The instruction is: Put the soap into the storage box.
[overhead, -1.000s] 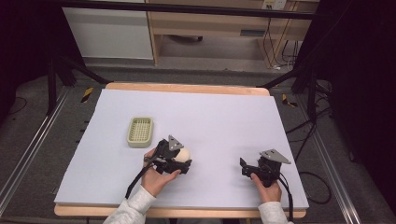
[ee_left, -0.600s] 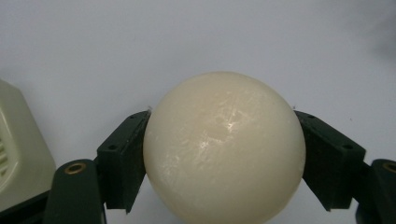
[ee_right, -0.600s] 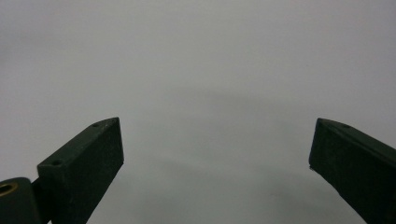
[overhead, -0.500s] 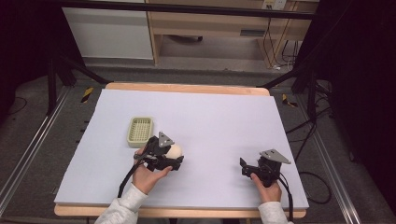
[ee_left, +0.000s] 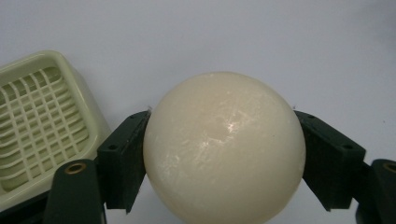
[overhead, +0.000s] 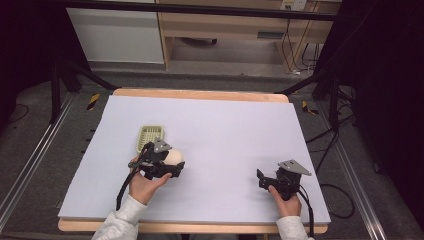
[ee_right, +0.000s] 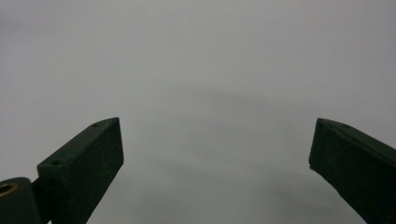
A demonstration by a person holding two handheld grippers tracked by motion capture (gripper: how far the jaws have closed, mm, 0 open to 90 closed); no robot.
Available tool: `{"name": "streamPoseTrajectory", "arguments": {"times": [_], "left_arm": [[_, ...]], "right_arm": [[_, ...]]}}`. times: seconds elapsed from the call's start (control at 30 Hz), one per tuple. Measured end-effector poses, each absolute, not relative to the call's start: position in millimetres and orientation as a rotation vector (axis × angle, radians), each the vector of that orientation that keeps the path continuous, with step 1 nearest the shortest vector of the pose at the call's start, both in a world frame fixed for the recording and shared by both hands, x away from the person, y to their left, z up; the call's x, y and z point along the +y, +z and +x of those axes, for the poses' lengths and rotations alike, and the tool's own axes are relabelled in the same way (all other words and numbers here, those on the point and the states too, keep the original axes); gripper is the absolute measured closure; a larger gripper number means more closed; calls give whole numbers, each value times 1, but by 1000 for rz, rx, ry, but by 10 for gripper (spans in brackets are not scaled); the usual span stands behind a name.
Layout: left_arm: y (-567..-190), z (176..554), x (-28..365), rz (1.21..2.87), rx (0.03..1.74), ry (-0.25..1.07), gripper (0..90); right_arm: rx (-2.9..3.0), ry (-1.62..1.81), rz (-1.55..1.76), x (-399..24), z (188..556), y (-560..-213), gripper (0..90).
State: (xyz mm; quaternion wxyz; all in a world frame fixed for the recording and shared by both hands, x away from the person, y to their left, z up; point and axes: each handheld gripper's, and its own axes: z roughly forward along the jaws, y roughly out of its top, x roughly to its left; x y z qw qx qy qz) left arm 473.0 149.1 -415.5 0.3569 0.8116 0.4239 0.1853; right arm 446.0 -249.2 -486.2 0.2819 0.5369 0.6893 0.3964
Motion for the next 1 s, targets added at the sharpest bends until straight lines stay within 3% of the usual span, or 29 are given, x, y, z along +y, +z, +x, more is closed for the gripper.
{"name": "streamPoseTrajectory", "arguments": {"times": [1.0], "left_arm": [[-415, 498, 183, 2076, 1174, 522, 243]], "right_arm": [[1854, 1066, 1434, -249, 446, -486, 35]]}}
